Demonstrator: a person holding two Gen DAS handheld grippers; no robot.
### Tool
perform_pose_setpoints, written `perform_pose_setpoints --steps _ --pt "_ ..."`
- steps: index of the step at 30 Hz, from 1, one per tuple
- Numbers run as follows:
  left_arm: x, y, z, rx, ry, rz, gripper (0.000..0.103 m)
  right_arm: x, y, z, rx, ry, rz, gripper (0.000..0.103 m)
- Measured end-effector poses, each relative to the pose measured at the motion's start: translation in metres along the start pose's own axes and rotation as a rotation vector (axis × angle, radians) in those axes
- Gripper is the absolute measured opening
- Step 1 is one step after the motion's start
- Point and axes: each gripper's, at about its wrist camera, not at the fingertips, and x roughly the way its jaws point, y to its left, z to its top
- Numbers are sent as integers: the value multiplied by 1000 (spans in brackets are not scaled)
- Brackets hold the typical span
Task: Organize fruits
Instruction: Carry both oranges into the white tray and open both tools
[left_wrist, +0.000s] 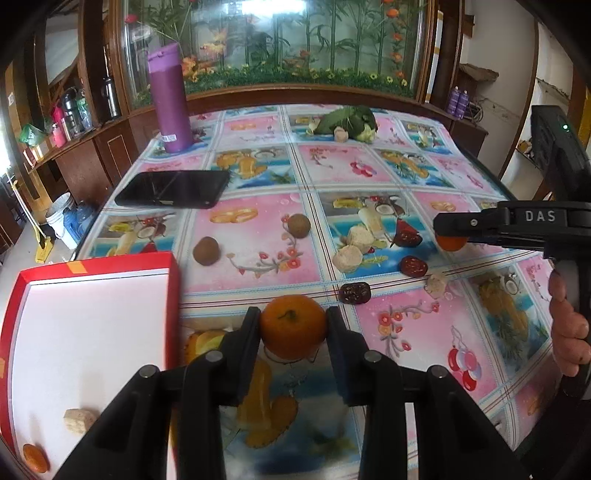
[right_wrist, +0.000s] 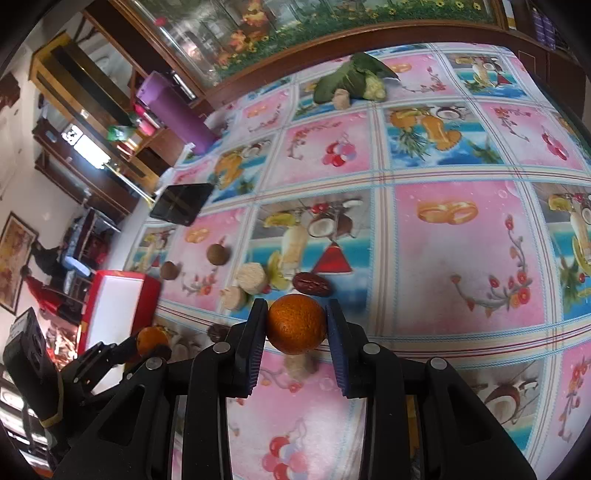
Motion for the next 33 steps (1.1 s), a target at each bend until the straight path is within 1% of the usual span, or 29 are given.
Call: perform_pose_setpoints --steps 3,6,7,9,11,14,18,21,25,28,33 --pt "-31 13 -8 -9 -53 29 38 4 16 -2 -9 2 81 31" --pt "-59 38 -21 -48 -87 67 38 13 37 -7 -13 16 166 30" --pt "-67 47 -27 -64 -96 86 38 17 46 -9 -21 20 185 30" --pt "-81 68 -38 -92 -114 132 38 26 65 -16 -57 26 195 30" --pt "-89 88 -49 -123 -113 182 38 38 87 -22 -81 39 216 30" --pt "-95 121 -62 -188 -107 229 38 59 124 -31 -99 72 270 30" --pt "-91 156 -73 -244 -86 294 38 87 179 -42 -152 88 316 30" --pt "-82 174 -75 -264 -66 327 38 109 213 -48 -187 102 304 30" --pt "-64 195 -71 -283 -32 355 38 136 244 -52 -219 120 259 30" --pt "-53 205 -68 -299 -10 368 38 150 253 -55 -245 135 217 30" --pt "-47 211 -71 -317 14 369 38 161 250 -61 -266 157 178 30"
